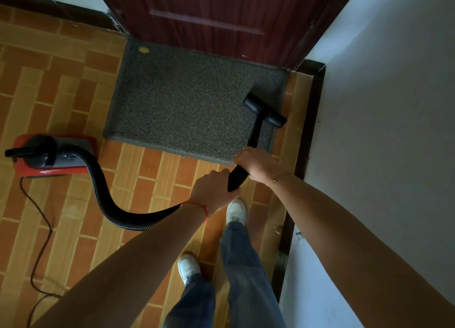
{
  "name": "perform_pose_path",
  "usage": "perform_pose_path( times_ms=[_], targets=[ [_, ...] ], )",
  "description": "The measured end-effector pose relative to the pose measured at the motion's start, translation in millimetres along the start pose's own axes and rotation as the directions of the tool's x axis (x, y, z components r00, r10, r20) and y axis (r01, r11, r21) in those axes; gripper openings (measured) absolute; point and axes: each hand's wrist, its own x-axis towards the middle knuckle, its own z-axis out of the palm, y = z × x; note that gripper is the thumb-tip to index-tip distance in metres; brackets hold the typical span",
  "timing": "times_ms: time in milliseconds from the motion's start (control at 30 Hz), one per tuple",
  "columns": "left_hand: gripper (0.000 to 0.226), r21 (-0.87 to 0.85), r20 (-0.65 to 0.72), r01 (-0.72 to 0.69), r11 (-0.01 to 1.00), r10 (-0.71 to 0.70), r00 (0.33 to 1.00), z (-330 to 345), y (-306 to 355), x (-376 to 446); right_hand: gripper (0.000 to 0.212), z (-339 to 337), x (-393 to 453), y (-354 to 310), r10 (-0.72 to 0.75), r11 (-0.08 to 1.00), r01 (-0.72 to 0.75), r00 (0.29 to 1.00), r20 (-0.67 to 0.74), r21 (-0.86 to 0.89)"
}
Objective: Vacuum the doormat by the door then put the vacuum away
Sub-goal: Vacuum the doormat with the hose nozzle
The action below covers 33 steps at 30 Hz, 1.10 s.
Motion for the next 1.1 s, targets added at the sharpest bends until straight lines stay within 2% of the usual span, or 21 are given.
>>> perform_pose_path(
  times_ms=[333,633,800,1100],
  targets=[
    [0.031,-0.064,-0.028,-0.004,0.998,0.002,1.0,-43.4,47.5,85.3,0.021,-42.6,30.0,98.3,-0.01,0.999,0.012,0.999,0.033,-0.053],
    [0.032,-0.065,-0.055,-0.03,0.997,0.027,0.998,-58.0,68.5,130.6,0.016,-62.7,42.2,148.2,-0.016,0.998,0.018,1.0,0.027,-0.058],
    [0.033,-0.077,-0.055,-0.037,0.996,0.033,0.998,-62.5,69.2,136.1,0.015,-71.0,43.1,152.8,-0.034,0.996,0.035,0.999,0.023,-0.076],
    [0.031,-0.007,-0.055,-0.073,0.997,0.073,0.996,-59.9,46.7,100.3,0.018,-55.5,31.3,112.4,0.018,0.999,-0.019,1.0,0.022,0.037]
  ],
)
